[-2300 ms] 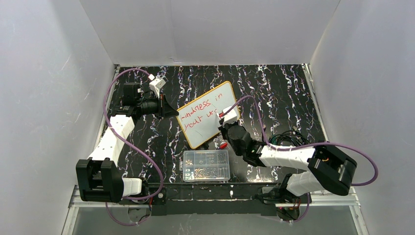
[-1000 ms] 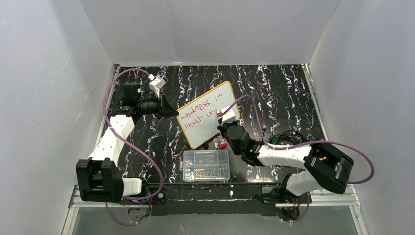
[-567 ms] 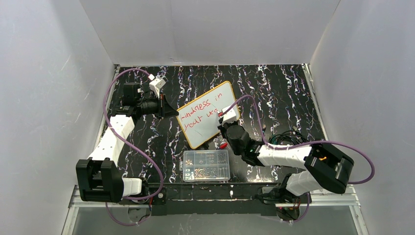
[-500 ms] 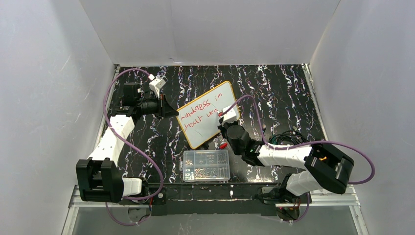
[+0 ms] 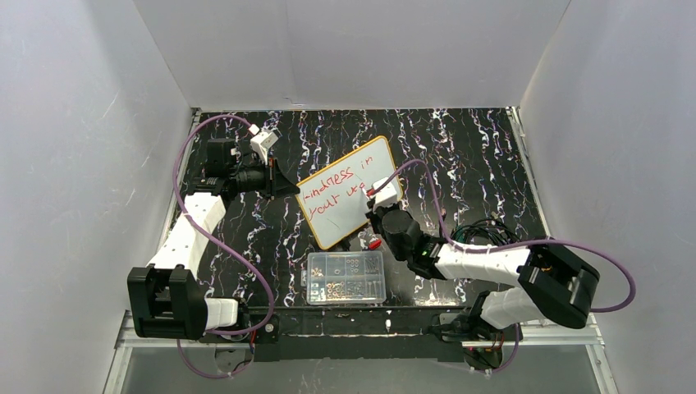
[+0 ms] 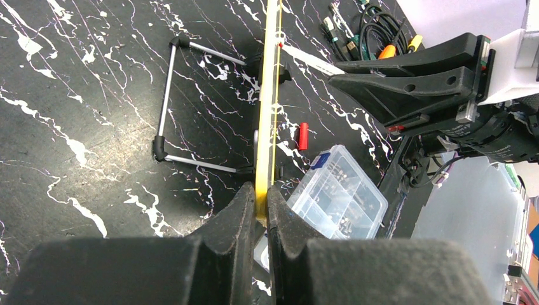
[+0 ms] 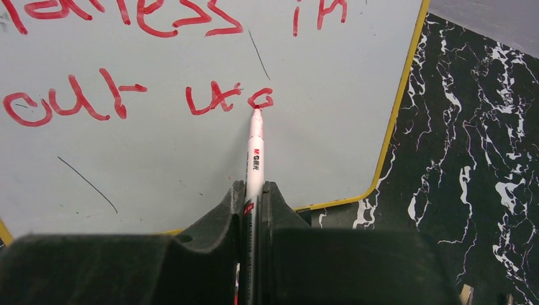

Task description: Write a sentence on the whiteboard

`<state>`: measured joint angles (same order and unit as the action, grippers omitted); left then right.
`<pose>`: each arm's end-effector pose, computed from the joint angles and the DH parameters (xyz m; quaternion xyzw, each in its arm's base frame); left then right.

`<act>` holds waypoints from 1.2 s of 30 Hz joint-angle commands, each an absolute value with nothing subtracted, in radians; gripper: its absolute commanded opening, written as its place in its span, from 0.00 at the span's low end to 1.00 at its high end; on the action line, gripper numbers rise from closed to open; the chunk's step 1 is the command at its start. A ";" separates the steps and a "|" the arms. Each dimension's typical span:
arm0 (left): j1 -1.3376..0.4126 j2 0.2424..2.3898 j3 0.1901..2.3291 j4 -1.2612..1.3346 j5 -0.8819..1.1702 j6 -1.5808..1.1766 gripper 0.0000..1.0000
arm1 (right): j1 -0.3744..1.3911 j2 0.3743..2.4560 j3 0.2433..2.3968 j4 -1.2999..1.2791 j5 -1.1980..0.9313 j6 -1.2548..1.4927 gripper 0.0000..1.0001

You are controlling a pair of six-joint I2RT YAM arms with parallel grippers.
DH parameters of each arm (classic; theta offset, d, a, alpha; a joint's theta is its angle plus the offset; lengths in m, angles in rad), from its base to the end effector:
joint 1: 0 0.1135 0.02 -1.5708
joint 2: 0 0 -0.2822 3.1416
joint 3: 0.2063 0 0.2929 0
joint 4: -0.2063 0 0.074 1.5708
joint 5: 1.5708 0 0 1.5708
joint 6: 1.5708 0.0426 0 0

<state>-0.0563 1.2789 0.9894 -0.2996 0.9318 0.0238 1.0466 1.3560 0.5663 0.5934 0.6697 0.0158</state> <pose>0.3109 -0.0518 0.3042 0.2431 0.7788 -0.4030 0.4146 0.1779 0.2548 0.2069 -0.1784 0.7380 0.0845 0.6453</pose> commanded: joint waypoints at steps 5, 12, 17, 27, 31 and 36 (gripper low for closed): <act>-0.063 1.236 0.987 -0.312 0.974 0.038 0.00 | 1.055 1.263 0.553 0.632 0.748 0.005 0.01; -0.063 1.237 0.988 -0.319 0.976 0.048 0.00 | 1.038 1.312 0.576 0.672 0.730 -0.045 0.01; -0.063 1.241 0.988 -0.322 0.979 0.056 0.00 | 1.030 1.338 0.592 0.699 0.717 -0.059 0.01; -0.063 1.242 0.987 -0.334 0.980 0.081 0.00 | 1.019 1.365 0.612 0.721 0.701 -0.078 0.01; -0.063 1.241 0.986 -0.336 0.983 0.084 0.00 | 1.016 1.379 0.615 0.726 0.690 -0.077 0.01; -0.063 1.240 0.986 -0.337 0.983 0.089 0.00 | 1.012 1.398 0.621 0.723 0.682 -0.074 0.01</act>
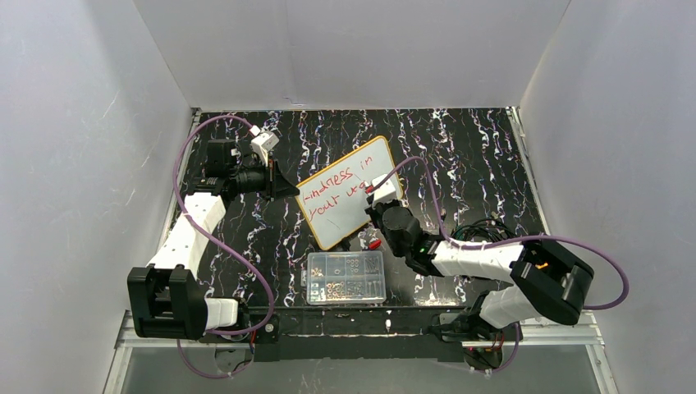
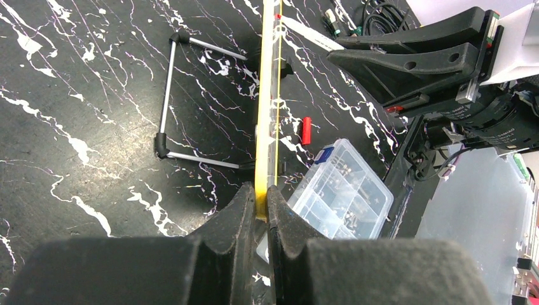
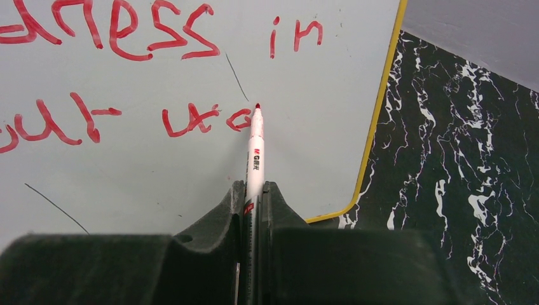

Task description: Write a sentence on the whiteboard

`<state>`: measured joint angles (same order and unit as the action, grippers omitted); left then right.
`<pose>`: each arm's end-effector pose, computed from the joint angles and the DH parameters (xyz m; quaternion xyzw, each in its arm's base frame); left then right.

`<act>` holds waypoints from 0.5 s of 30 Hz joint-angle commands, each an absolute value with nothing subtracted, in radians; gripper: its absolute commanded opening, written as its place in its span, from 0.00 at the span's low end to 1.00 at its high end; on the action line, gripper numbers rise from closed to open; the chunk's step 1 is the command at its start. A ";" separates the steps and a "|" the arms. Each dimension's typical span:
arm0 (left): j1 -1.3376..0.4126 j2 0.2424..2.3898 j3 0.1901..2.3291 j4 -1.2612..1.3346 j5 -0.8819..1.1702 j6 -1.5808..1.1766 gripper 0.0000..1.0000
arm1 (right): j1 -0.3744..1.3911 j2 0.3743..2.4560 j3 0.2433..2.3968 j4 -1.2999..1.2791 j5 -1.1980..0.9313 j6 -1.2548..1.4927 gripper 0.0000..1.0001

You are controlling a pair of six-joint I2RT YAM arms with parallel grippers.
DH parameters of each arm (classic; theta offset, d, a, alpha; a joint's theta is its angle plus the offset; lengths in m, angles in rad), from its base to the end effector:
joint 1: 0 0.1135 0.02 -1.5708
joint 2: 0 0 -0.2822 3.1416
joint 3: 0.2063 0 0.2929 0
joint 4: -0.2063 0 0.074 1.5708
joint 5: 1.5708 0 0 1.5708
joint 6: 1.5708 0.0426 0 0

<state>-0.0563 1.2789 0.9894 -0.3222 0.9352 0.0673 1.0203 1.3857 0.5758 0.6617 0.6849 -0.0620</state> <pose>0.3095 -0.0518 0.3024 0.2565 0.7776 -0.3976 0.4140 0.1878 0.2544 0.2088 -0.1797 0.7245 0.0578 0.6629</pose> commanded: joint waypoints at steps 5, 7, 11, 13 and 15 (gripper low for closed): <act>-0.063 1.237 0.984 -0.337 0.981 0.092 0.00 | 1.006 1.404 0.621 0.709 0.703 -0.062 0.01; -0.063 1.236 0.985 -0.337 0.981 0.093 0.00 | 1.004 1.403 0.618 0.699 0.708 -0.055 0.01; -0.063 1.235 0.985 -0.338 0.979 0.092 0.00 | 1.003 1.394 0.605 0.683 0.711 -0.038 0.01; -0.063 1.235 0.985 -0.338 0.980 0.093 0.00 | 1.003 1.389 0.597 0.672 0.711 -0.029 0.01; -0.063 1.236 0.985 -0.339 0.980 0.092 0.00 | 1.003 1.381 0.588 0.661 0.706 -0.020 0.01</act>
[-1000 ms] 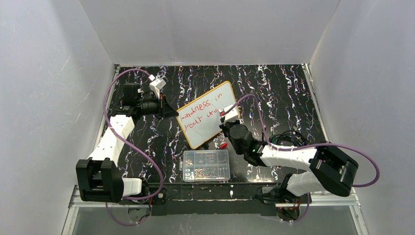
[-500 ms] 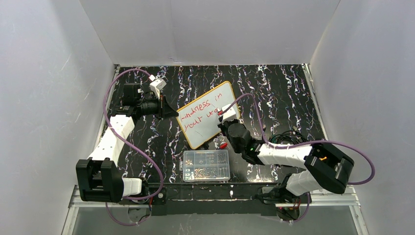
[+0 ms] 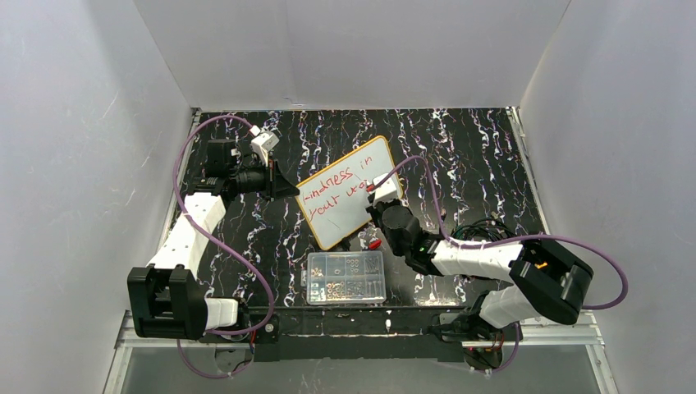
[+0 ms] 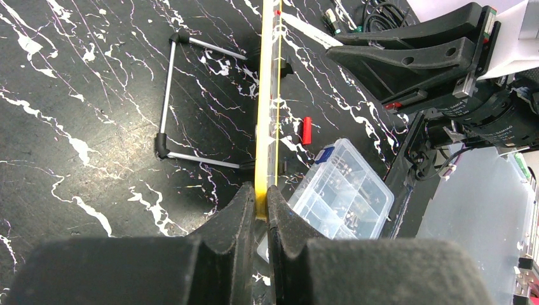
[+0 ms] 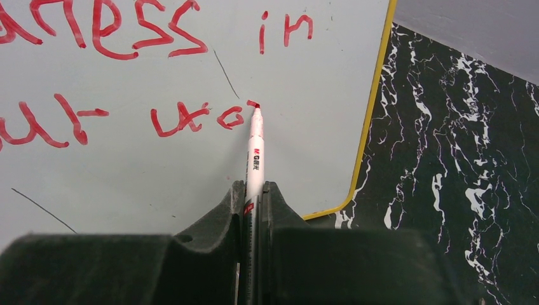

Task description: Write a sentence on the whiteboard

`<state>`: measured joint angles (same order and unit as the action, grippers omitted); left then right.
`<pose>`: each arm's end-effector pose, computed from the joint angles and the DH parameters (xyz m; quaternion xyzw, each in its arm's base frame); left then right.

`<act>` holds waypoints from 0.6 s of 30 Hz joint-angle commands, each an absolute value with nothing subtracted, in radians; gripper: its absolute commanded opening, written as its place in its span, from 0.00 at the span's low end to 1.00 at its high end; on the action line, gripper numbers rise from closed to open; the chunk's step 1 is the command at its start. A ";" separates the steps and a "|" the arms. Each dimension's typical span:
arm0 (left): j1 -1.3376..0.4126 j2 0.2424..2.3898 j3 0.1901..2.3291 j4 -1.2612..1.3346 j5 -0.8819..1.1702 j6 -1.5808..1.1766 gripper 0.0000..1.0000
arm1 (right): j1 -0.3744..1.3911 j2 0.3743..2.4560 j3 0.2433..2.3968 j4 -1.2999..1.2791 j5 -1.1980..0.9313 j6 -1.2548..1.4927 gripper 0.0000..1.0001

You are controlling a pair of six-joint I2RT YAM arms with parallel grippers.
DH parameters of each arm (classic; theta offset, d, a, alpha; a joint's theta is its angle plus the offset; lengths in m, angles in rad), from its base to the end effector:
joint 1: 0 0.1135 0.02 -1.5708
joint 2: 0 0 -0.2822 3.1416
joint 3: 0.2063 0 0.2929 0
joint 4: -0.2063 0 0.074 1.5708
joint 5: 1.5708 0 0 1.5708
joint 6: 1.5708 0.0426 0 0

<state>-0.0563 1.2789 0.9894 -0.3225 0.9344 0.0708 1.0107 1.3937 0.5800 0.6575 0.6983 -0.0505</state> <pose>0.3095 -0.0518 0.3024 0.2576 0.7774 -0.3966 0.4147 0.1912 0.2533 0.2075 -0.1697 0.7285 0.0514 0.6617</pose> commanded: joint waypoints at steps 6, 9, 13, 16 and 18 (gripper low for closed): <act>-0.063 1.234 0.986 -0.338 0.979 0.092 0.00 | 1.003 1.367 0.566 0.633 0.691 0.015 0.01; -0.063 1.234 0.986 -0.337 0.978 0.089 0.00 | 1.003 1.360 0.558 0.623 0.676 0.026 0.01; -0.063 1.232 0.986 -0.337 0.976 0.089 0.00 | 1.003 1.353 0.554 0.614 0.674 0.032 0.01; -0.063 1.232 0.986 -0.336 0.976 0.089 0.00 | 1.003 1.353 0.555 0.614 0.672 0.029 0.01; -0.063 1.233 0.986 -0.336 0.975 0.088 0.00 | 1.004 1.356 0.560 0.614 0.666 0.025 0.01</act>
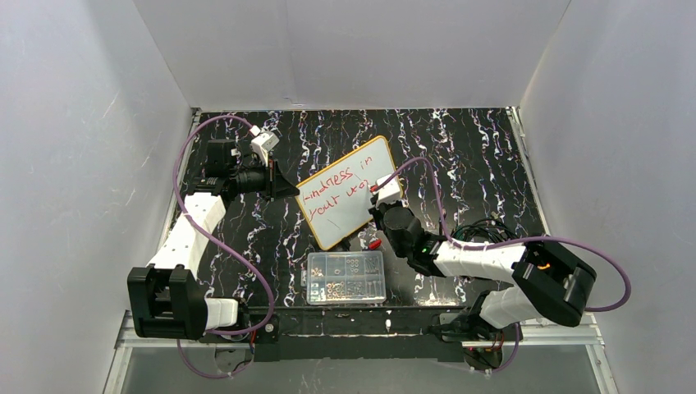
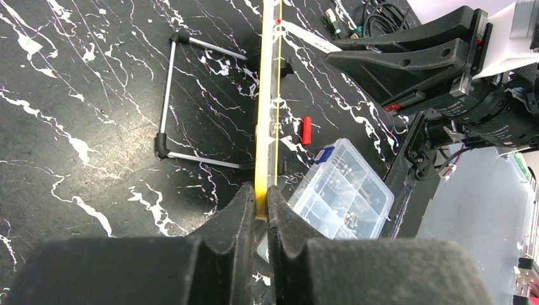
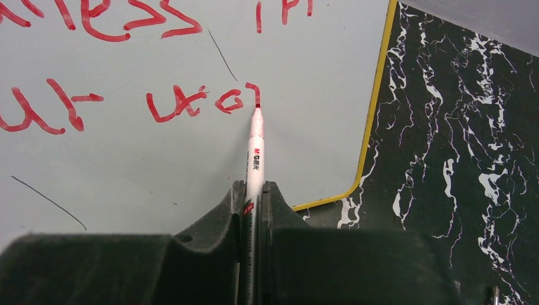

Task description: Write a sentence on the whiteboard

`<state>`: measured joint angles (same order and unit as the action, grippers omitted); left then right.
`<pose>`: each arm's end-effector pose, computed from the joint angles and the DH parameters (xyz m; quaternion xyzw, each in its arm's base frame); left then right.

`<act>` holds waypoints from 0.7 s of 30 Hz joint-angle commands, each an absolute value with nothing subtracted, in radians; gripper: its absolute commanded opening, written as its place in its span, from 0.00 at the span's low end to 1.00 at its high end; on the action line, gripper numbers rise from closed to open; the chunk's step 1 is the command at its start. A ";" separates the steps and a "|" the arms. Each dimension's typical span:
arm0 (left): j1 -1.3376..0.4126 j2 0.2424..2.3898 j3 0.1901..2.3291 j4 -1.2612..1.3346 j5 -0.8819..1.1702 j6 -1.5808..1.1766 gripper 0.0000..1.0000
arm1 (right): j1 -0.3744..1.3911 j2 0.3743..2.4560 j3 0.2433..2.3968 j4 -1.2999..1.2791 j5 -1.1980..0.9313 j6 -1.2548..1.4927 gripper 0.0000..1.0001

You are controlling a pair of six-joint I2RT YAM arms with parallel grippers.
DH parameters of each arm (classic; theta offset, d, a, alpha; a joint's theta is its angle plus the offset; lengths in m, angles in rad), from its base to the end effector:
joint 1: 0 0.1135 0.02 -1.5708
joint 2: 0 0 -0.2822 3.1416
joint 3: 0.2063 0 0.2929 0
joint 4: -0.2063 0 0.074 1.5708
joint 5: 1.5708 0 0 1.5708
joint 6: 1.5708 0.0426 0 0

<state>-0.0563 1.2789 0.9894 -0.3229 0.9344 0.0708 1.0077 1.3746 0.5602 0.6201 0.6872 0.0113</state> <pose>0.3095 -0.0518 0.3023 0.2576 0.7775 -0.3967 0.4145 0.1885 0.2480 0.2023 -0.1595 0.7411 0.0646 0.6490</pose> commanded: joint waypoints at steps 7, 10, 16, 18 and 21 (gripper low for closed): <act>-0.063 1.230 0.985 -0.336 0.974 0.088 0.00 | 1.005 1.358 0.561 0.632 0.683 0.018 0.01; -0.063 1.232 0.984 -0.336 0.976 0.089 0.00 | 1.005 1.360 0.565 0.662 0.695 0.004 0.01; -0.063 1.231 0.985 -0.336 0.976 0.090 0.00 | 1.006 1.375 0.580 0.721 0.710 -0.043 0.01; -0.063 1.231 0.985 -0.335 0.976 0.090 0.00 | 1.006 1.384 0.587 0.730 0.712 -0.053 0.01; -0.063 1.233 0.985 -0.334 0.977 0.090 0.00 | 1.005 1.393 0.596 0.737 0.719 -0.061 0.01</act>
<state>-0.0563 1.2789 0.9894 -0.3225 0.9344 0.0708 1.0080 1.3827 0.5606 0.6613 0.6910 -0.0315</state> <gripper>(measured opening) 0.070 0.163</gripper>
